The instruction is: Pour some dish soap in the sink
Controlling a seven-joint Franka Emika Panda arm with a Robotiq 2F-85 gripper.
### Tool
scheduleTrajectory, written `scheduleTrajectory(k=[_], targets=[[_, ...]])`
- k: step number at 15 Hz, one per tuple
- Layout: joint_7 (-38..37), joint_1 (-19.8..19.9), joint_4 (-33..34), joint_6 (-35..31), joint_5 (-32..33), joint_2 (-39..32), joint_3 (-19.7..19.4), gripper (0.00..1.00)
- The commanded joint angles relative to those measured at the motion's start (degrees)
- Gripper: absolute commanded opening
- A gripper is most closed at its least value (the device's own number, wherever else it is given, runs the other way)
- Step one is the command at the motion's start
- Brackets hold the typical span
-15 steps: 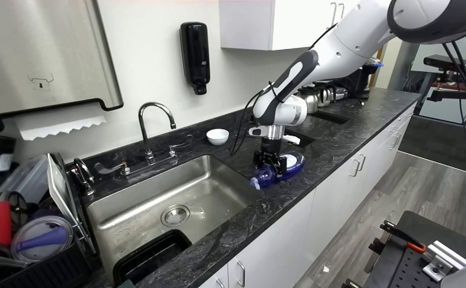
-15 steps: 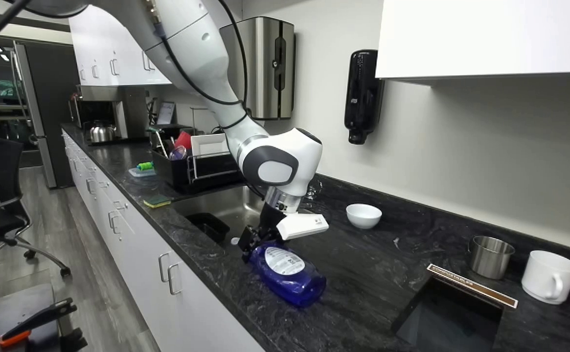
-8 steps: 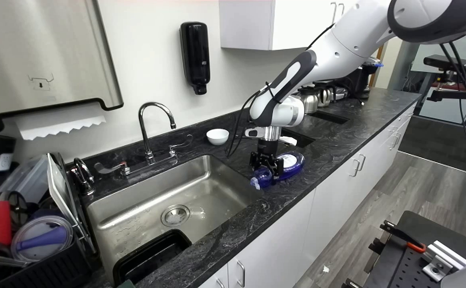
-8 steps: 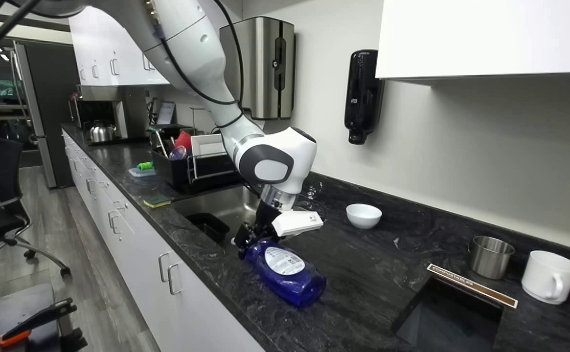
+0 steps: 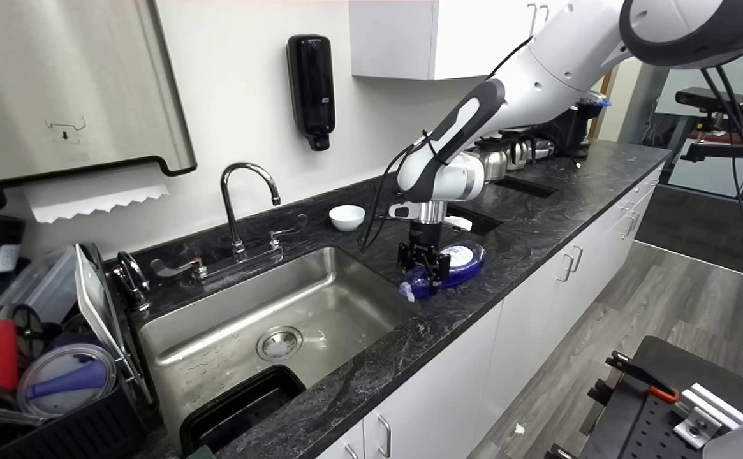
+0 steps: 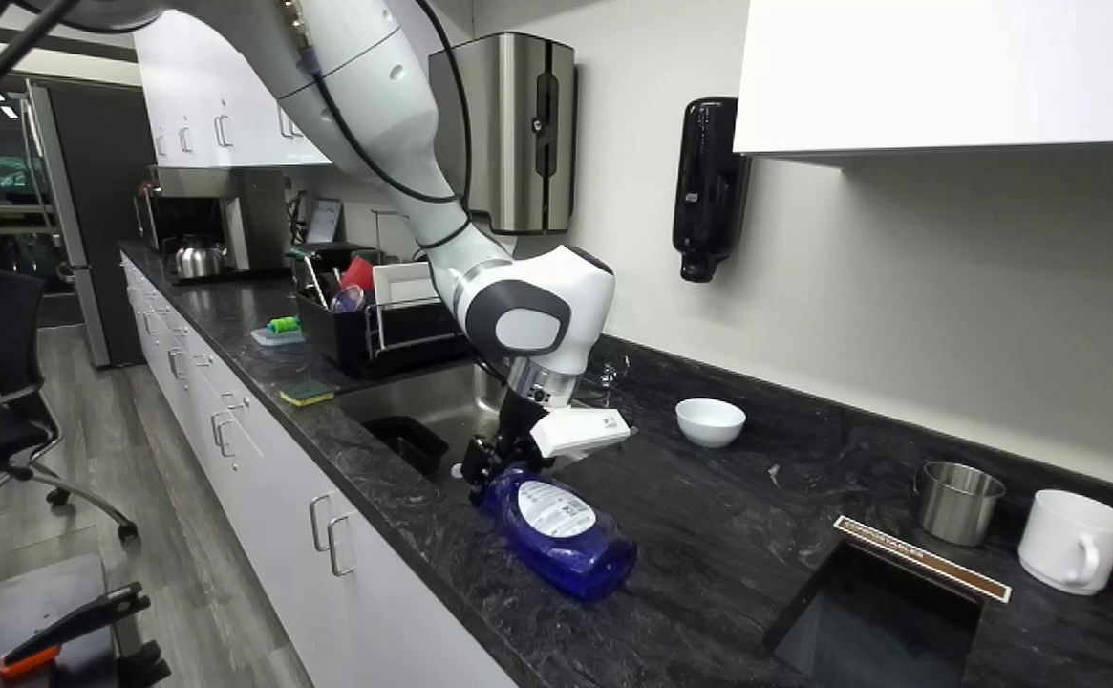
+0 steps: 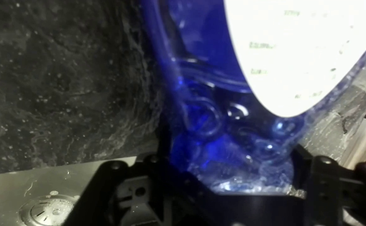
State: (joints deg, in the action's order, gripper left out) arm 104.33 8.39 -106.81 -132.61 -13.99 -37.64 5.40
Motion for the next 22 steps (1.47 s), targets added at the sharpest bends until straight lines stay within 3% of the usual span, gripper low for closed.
scheduleTrajectory(k=[1, 11, 22], targets=[[-1.40, 0.02, -1.49, -2.45, 1.81, 0.65, 0.47, 0.56], [-1.68, -0.07, -1.67, -2.46, 1.90, 1.18, 0.53, 0.56], [-1.61, 0.91, -2.42, -2.64, -0.85, 6.81, 2.42, 0.56]])
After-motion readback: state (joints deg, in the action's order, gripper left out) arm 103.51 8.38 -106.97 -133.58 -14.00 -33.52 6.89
